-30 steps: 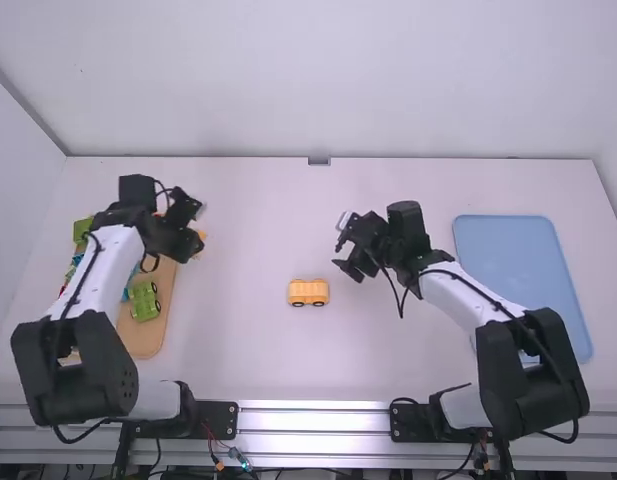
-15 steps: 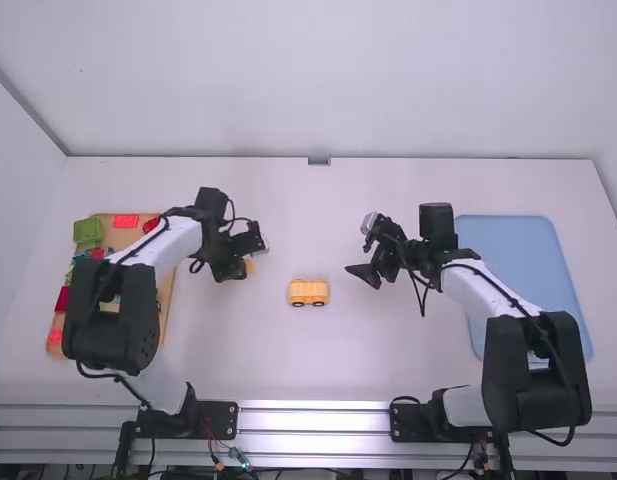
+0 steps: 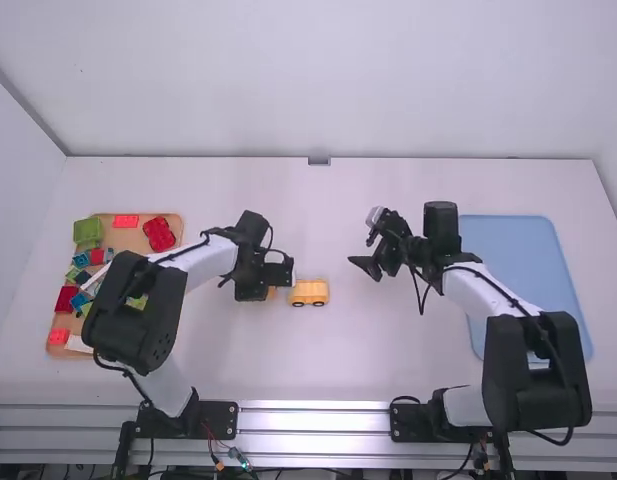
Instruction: Assemble lego blocks to make yellow taxi
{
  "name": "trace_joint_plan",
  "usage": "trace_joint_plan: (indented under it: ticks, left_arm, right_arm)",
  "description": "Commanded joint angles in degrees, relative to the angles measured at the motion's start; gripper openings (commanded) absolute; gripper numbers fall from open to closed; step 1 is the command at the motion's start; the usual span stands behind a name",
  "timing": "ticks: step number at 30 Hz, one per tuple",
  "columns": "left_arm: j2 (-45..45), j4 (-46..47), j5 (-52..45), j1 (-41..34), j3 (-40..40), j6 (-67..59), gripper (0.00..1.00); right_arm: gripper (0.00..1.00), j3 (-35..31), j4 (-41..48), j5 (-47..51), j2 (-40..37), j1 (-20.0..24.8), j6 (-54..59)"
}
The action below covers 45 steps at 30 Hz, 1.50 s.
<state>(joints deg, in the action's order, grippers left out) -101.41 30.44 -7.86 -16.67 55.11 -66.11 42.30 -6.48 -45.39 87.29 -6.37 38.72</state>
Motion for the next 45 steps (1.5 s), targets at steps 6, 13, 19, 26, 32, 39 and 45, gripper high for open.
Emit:
trace_joint_plan:
  ticks: [6,13,19,26,32,39,45]
  left_arm:
    - [-0.5,-4.9,-0.4,0.4,-3.3,-1.8,0.14]
    - [-0.3,-5.6,-0.5,0.5,-4.0,-1.9,1.00]
    - [0.4,-5.6,-11.4,4.0,-3.8,-8.2,0.99]
    - [-0.9,-7.8,-44.0,18.7,-7.9,-24.8,0.99]
    - [-7.7,-17.2,-56.3,26.5,-12.9,-23.7,0.99]
    - [-14.1,-16.6,-58.7,26.2,-10.2,-26.1,0.99]
    - [-14.2,-11.9,-55.9,26.0,-8.4,-30.9,0.77]
  right_arm:
    - [0.99,-2.3,-1.2,0.3,-1.3,0.0,-1.2]
    - [0.99,-2.3,-1.0,0.2,-1.3,0.0,-1.2]
    - [0.98,-2.5,-0.4,0.4,-1.3,0.0,-1.2]
    - [0.98,-4.7,-2.8,0.2,-1.3,0.0,-1.2]
    - [0.99,-4.9,-3.7,-2.1,-1.2,-0.1,-1.2]
    - [0.99,-4.9,-3.4,-3.0,-1.2,-0.5,-1.2]
    - [0.98,-4.9,-3.4,-3.0,-1.2,-1.7,-1.2]
